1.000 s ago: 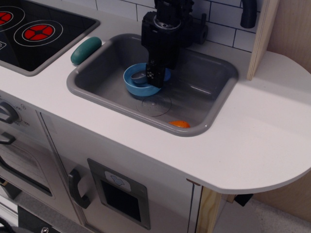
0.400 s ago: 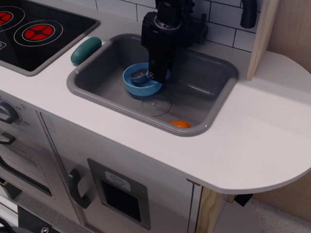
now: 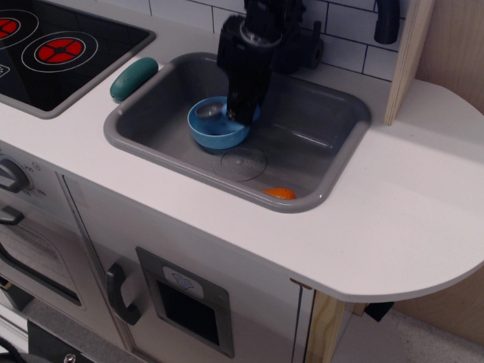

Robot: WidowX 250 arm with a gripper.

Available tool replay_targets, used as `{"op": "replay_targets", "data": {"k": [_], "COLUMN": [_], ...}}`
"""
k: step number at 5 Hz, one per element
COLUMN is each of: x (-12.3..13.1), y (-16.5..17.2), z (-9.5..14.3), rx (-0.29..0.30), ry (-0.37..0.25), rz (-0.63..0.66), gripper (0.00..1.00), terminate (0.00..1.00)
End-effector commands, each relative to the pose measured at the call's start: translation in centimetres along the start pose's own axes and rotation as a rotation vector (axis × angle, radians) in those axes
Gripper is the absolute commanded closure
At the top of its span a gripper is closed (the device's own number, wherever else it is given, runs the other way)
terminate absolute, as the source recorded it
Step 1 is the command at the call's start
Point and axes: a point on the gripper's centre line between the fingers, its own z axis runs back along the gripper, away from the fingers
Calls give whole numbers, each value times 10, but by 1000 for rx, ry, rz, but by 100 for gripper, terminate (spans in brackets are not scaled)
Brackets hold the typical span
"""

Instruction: Take spoon out of bowl sink

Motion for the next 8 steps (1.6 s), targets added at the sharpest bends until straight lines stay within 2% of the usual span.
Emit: {"op": "replay_targets", "data": {"k": [1, 2, 3, 5, 7, 8], "x": [10, -7, -23, -48, -63, -69], "y": [-6, 11, 22, 21, 16, 15], "z": [53, 67, 73, 50, 26, 17], "rx": [-62, -39, -22, 86, 184, 171], "ry": [70, 80, 61, 37, 58, 55], "rz": [29, 72, 154, 333, 449, 474], "gripper": [100, 100, 100, 100, 100, 100], "terminate": [0, 0, 0, 0, 0, 0]}}
